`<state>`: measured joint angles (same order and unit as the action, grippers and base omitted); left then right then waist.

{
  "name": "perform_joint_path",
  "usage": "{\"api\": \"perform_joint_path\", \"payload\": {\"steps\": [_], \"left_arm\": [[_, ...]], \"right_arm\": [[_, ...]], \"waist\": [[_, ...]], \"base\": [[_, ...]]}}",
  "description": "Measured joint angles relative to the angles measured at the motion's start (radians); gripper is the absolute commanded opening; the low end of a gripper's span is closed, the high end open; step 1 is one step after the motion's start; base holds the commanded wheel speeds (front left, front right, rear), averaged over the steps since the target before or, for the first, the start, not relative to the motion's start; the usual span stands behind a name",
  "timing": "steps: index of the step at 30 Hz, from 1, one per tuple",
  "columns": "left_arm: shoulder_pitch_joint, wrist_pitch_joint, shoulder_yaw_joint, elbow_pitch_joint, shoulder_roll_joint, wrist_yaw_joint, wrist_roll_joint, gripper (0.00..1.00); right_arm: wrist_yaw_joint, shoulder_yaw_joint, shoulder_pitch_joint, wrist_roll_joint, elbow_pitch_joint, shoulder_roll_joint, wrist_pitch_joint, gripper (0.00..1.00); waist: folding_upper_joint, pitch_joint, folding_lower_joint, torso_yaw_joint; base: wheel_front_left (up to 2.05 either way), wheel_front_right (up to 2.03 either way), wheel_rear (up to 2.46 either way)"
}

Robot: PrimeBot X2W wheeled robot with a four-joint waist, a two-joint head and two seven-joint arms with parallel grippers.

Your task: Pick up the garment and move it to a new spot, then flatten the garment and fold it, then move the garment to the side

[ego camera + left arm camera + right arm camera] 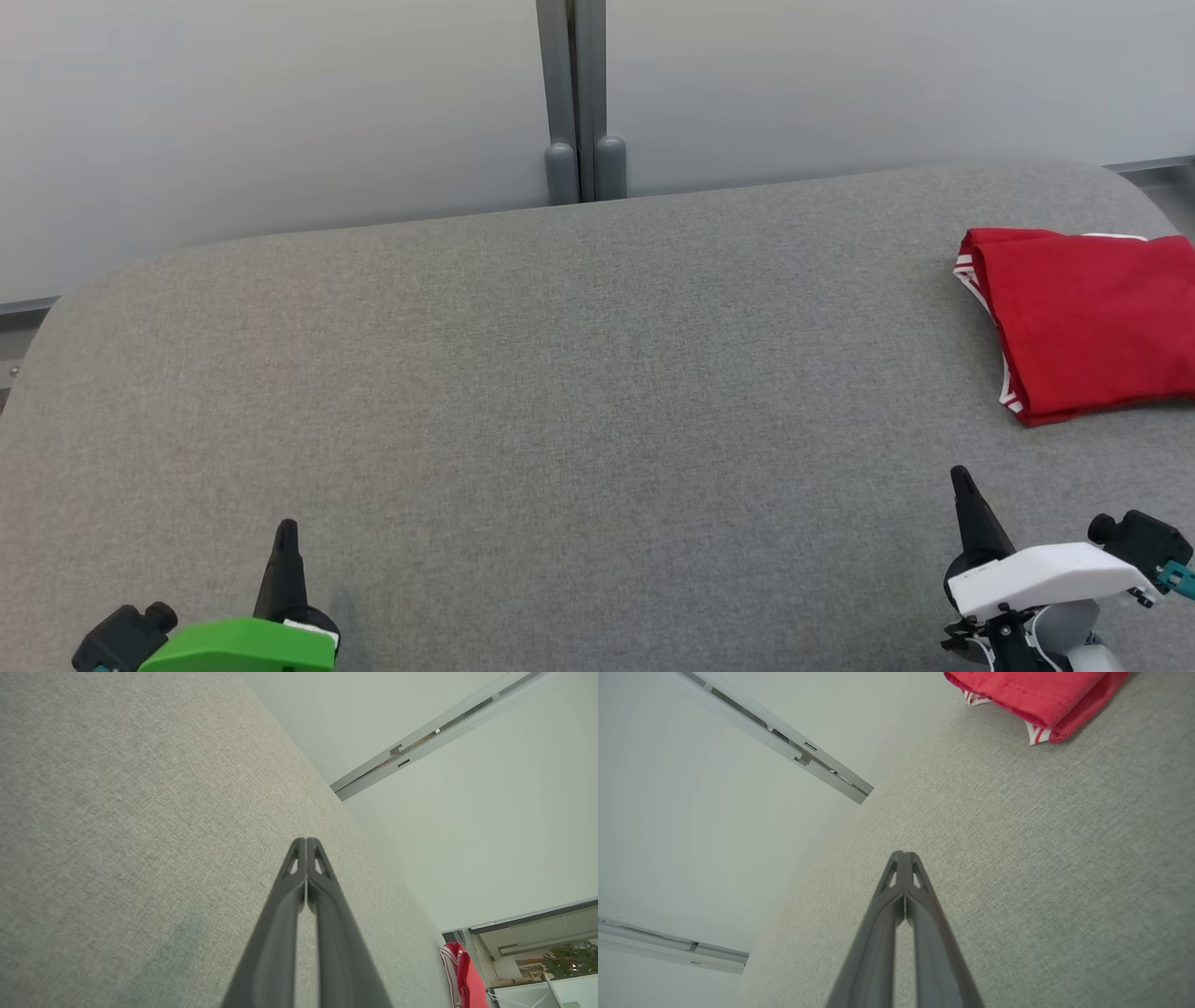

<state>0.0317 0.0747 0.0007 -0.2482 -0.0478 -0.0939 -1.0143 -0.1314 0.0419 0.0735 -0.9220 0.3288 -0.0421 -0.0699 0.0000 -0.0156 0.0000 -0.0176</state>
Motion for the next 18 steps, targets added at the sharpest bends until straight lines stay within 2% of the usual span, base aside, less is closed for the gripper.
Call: {"api": "perform_joint_path", "payload": {"steps": [18], "left_arm": [[-0.039,-0.055,0.031,0.001,-0.001,-0.011,-0.175,0.00]], "right_arm": [[0.000,0.020,0.008,-0.201,-0.024,-0.002,0.053,0.00]], "waist": [[0.0000,0.004,0.0000,0.004]], "base": [[0.00,0.00,0.00]]}}
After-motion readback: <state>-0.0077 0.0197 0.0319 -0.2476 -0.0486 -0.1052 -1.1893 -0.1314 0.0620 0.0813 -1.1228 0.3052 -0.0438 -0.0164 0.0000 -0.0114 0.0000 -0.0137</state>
